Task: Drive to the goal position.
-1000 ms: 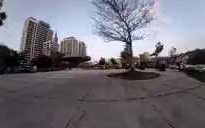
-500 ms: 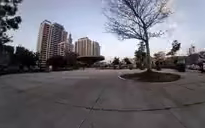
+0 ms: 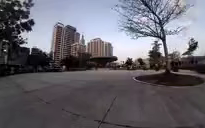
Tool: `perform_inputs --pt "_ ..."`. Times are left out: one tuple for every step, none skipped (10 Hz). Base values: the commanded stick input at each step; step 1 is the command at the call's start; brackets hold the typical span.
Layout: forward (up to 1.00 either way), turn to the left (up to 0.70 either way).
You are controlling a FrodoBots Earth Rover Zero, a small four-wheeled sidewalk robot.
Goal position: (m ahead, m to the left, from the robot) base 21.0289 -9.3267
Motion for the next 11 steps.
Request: perform_inputs --pt "1.0 -0.13" --pt "1.0 -0.26" --pt "1.0 -0.38" --pt "1.0 -0.26" --pt "1.0 -0.1" --pt "1.0 0.0" --pt "1.0 0.0" --pt "1.0 0.0" --pt "1.0 0.0" --pt "1.0 0.0" --pt "1.0 0.0"
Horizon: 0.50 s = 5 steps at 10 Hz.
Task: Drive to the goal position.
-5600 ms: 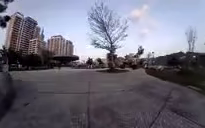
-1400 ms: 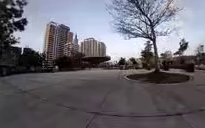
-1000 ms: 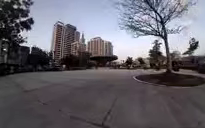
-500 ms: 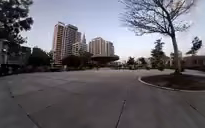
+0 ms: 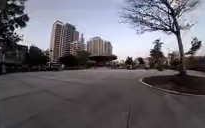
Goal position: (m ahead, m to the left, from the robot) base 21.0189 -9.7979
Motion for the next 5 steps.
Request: perform_inputs --pt "1.0 0.0" --pt "1.0 0.0" --pt "1.0 0.0" --pt "1.0 0.0" --pt "1.0 0.0"
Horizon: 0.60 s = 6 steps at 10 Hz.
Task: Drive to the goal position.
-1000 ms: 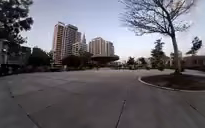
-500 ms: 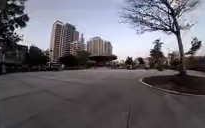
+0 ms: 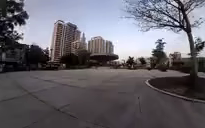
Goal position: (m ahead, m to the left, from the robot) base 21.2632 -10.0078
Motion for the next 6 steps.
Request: perform_inputs --pt "1.0 0.0" --pt "1.0 0.0" --pt "1.0 0.0" --pt "1.0 0.0" --pt "1.0 0.0" --pt "1.0 -0.02"
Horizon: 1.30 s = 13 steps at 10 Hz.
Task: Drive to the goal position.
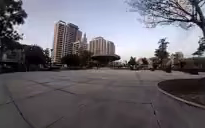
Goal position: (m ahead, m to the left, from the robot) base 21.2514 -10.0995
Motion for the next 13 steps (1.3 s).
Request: perform_inputs --pt "1.0 -0.07" --pt "1.0 -0.12" --pt "1.0 -0.17" --pt "1.0 -0.22" --pt "1.0 -0.27" --pt "1.0 -0.32" --pt "1.0 -0.37" --pt "1.0 -0.4" --pt "1.0 -0.31" --pt "1.0 -0.01" --pt "1.0 0.0" --pt "1.0 0.0" --pt "1.0 0.0"
